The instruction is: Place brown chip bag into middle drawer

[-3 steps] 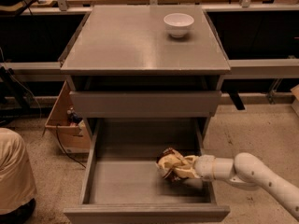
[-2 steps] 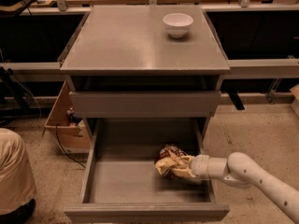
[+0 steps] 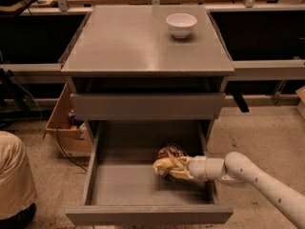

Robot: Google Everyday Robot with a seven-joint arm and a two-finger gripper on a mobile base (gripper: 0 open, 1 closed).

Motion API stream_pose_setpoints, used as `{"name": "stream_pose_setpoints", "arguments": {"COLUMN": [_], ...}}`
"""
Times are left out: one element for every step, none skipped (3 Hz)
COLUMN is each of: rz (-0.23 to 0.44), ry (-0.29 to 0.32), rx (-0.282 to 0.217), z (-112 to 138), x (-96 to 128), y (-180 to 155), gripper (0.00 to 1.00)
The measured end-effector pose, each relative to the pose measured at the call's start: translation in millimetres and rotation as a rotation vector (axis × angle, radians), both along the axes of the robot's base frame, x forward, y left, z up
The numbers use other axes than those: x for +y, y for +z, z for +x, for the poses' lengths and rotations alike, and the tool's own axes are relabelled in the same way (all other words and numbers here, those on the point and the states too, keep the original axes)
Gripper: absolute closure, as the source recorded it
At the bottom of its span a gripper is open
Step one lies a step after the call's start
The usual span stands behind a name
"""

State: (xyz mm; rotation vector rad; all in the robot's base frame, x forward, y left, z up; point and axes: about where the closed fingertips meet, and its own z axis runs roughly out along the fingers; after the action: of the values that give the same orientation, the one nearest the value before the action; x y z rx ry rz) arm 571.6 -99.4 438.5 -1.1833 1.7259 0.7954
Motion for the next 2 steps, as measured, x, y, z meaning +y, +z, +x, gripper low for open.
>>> {"name": "stream_pose_setpoints", "arguments": {"rz": [0.042, 0.085], "ry": [0.037, 0.066], "rx": [0.019, 0.044], "z": [-4.6, -16.1], "x": [18.3, 32.0], "y": [13.5, 34.9], "gripper": [0.11, 0.0]}}
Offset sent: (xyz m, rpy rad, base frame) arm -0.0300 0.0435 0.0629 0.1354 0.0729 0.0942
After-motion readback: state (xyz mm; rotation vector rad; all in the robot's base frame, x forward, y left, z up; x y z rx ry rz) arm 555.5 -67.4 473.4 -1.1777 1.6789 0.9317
